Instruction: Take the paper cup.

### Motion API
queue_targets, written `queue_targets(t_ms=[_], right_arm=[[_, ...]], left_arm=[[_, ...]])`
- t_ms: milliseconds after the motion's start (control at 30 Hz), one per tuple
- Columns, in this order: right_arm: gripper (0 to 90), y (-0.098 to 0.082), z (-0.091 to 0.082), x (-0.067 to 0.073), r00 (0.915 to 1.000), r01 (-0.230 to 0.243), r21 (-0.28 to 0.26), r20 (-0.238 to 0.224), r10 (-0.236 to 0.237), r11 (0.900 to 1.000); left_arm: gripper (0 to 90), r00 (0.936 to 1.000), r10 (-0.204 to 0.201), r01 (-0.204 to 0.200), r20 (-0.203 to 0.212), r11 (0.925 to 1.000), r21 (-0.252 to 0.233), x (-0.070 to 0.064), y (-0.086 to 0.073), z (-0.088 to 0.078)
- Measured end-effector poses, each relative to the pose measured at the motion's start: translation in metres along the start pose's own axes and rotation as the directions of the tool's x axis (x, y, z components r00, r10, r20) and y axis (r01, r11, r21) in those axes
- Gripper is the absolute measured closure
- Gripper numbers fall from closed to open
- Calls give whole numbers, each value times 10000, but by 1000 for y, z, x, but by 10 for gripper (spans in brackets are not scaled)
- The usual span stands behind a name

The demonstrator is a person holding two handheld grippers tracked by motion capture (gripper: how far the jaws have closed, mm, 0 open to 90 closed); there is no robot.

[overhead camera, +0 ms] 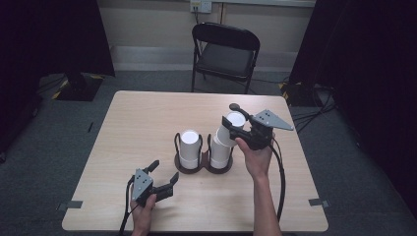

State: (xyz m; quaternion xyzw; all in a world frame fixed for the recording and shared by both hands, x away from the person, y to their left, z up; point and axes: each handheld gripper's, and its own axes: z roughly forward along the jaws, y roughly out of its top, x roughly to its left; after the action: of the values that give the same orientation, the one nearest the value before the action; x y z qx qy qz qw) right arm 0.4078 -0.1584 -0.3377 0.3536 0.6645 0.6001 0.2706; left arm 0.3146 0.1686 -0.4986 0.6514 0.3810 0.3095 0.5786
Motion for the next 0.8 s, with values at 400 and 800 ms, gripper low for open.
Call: queue_targets(t_ms=[400,800], right_arm=[[357,-4,-26,-5,9996,-216,-186,183,219,9996],[357,-24,-55,0,9981,-400,-286,455,413,9988]], left_arm=[[164,9994,-79,78,349,10000,46,2,0,-2],[170,9895,-698,694,1269,9976,78,1,5,-3]])
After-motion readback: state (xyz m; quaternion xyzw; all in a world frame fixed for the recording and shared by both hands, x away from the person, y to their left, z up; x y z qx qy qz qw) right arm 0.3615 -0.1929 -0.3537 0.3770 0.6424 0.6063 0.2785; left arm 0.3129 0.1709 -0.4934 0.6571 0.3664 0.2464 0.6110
